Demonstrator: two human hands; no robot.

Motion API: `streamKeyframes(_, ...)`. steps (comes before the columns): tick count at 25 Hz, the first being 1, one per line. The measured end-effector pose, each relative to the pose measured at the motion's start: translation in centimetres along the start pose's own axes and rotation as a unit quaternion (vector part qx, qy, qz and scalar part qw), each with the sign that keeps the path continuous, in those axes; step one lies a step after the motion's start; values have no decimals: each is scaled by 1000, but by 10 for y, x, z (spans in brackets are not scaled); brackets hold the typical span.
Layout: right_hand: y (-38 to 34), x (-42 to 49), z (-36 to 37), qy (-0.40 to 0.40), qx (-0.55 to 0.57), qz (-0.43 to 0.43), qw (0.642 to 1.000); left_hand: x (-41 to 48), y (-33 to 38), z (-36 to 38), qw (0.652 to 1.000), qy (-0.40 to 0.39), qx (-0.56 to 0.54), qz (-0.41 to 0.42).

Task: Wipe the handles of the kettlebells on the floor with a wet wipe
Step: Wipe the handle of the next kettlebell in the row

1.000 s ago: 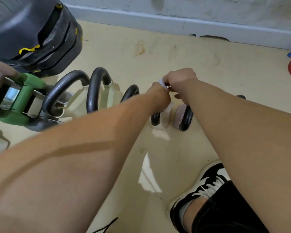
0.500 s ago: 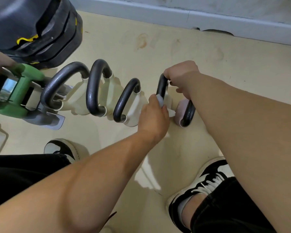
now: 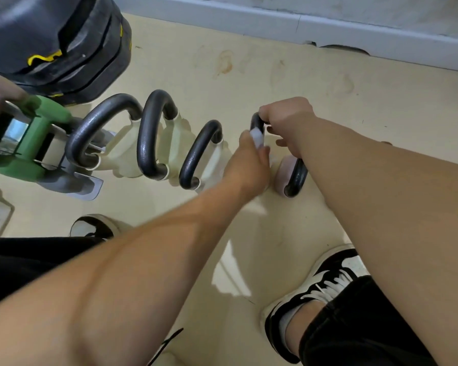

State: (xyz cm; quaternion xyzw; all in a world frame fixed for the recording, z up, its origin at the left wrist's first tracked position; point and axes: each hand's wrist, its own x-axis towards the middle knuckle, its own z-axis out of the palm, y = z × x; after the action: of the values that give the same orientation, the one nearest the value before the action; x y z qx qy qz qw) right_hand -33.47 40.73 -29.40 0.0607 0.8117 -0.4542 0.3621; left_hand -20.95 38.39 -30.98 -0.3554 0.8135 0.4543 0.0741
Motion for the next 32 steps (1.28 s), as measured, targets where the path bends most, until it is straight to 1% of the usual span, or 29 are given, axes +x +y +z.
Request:
streamKeyframes(2, 1, 0, 2, 7, 9, -2, 1000, -21, -35, 18, 996, 54, -34, 55)
streamKeyframes(3, 1, 0, 4, 8, 4, -8, 1000, -32, -46, 23, 994, 66, -40, 80)
streamKeyframes(5, 1, -1, 5, -1, -30, -24, 999, -35, -52, 24, 992, 68, -66, 78)
streamKeyframes(6, 2, -2, 6, -4, -45, -34, 998, -34, -46, 21, 993, 56, -75, 66)
streamKeyframes(8, 5, -4, 6, -5, -32, -45, 998, -31, -36, 16, 997, 54, -30, 38)
streamKeyframes(10, 8, -9, 4, -15, 0, -43, 999, -20, -20, -1, 998, 52, 3, -29)
streamKeyframes(11, 9, -12, 2, -16, 5, -35, 999, -13, -14, -12, 997, 50, 0, -59)
streamKeyframes(12, 11, -16, 0, -9, 11, -27, 1000, -10, -9, -23, 996, 49, -27, -75)
streamKeyframes(14, 14, -24, -6, 15, 27, -21, 999, -14, -2, -44, 992, 55, -93, -63)
streamKeyframes(15, 15, -28, -9, 14, 39, -29, 999, -18, 2, -51, 988, 54, -133, -54)
streamKeyframes(16, 15, -32, -11, -6, 55, -39, 998, -25, 8, -60, 980, 46, -183, -58)
streamKeyframes(18, 14, -41, -16, -95, 99, -53, 989, -31, 21, -73, 951, 1, -297, -88)
streamKeyframes(19, 13, -45, -19, -150, 122, -52, 980, -33, 28, -79, 927, -22, -357, -109)
streamKeyframes(21, 10, -54, -28, -262, 173, -36, 949, -33, 34, -88, 862, -42, -488, -130)
streamKeyframes(22, 10, -55, -33, -303, 194, -25, 933, -32, 35, -90, 838, -45, -528, -132)
streamKeyframes(23, 10, -57, -38, -335, 207, -16, 919, -33, 38, -91, 821, -57, -553, -133)
streamKeyframes(25, 11, -55, -45, -365, 198, -2, 910, -31, 39, -91, 816, -81, -558, -128)
streamKeyframes(26, 12, -54, -44, -365, 183, 1, 913, -28, 39, -89, 821, -89, -549, -128)
streamKeyframes(27, 12, -50, -42, -348, 172, 3, 922, -28, 45, -88, 832, -98, -530, -132)
streamKeyframes(28, 11, -46, -40, -314, 169, 3, 934, -25, 49, -85, 854, -99, -492, -138)
streamKeyframes(29, 7, -43, -38, -262, 180, 7, 948, -23, 51, -81, 882, -79, -443, -142)
streamKeyframes(30, 5, -38, -36, -193, 201, 14, 960, -20, 52, -75, 906, -43, -398, -138)
streamKeyframes(31, 2, -35, -37, -108, 214, 10, 971, -15, 49, -70, 925, 1, -355, -133)
streamKeyframes(32, -2, -30, -38, -19, 212, -6, 977, -12, 46, -65, 937, 39, -322, -127)
